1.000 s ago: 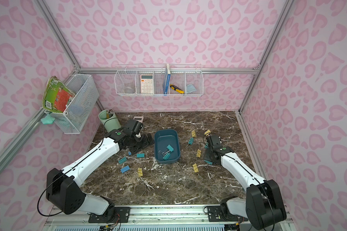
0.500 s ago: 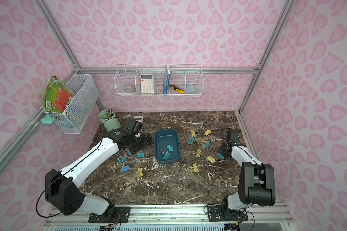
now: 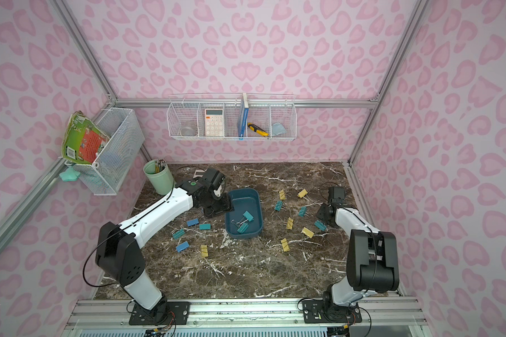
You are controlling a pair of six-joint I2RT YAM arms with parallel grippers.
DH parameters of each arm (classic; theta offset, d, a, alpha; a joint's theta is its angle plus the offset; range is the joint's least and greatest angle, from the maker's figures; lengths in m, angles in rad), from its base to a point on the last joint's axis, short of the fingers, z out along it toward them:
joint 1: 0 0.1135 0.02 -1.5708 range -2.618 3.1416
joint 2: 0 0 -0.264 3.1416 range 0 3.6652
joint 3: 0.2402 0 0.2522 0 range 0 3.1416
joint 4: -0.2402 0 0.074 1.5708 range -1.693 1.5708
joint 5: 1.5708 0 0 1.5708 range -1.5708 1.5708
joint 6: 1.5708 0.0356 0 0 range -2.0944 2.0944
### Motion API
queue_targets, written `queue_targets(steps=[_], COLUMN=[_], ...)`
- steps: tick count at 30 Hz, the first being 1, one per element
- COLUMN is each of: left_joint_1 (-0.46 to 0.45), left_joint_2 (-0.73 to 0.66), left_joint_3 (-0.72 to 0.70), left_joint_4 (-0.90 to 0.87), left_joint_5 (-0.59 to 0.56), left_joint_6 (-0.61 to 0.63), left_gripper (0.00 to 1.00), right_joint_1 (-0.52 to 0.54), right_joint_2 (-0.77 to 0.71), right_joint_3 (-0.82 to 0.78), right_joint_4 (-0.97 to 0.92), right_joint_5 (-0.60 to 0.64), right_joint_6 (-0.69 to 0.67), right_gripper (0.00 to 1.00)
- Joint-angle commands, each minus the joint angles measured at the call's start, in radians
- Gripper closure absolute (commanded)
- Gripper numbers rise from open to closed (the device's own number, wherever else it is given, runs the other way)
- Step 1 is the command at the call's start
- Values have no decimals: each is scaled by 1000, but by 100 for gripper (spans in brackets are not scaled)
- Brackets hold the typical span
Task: Take out the binder clips from the storage box
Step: Place the binder clip at the center of the board, then pick up the binder clip from the storage box.
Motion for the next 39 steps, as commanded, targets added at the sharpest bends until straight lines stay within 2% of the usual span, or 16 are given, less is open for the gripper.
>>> queue_targets(steps=[1, 4, 6, 13, 15, 21, 33, 34, 36, 37, 39], left_joint_1=[-9, -25, -30, -35, -36, -38, -54, -58, -60, -60, -62], left_joint_2=[73, 154, 193, 309, 344, 416, 504, 513, 519, 517, 505], left_joint_3=[60, 126, 150, 206, 227, 262, 289, 292, 295, 294, 290], left_joint_4=[-64, -89, -91, -86, -89, -84, -83, -84, -84, -83, -76], left_joint_5=[12, -6, -18, -8, -2, 2, -20, -28, -36, -37, -36], left_joint_6=[145, 220, 257, 364, 387, 428, 466, 466, 462, 460, 451], left_gripper=[49, 63, 66, 67, 68, 68, 67, 69, 79, 80, 92], right_joint_1=[48, 126, 181, 316, 331, 342, 342, 343, 342, 342, 343], right_joint_2=[-58, -116, -151, -239, -257, -291, -313, -313, -313, -313, -314], right_joint_3=[23, 40, 47, 36, 25, 5, -12, -12, -13, -13, -13], right_joint_4=[-43, -74, -81, -89, -88, -97, -116, -115, -116, -118, -117], right_joint_5=[16, 15, 11, -24, -27, -25, -11, -11, -11, -11, -11], right_joint_6=[-16, -14, -21, -2, 13, 32, 41, 41, 43, 43, 43], right_gripper=[58, 52, 49, 28, 18, 2, 1, 1, 1, 1, 1])
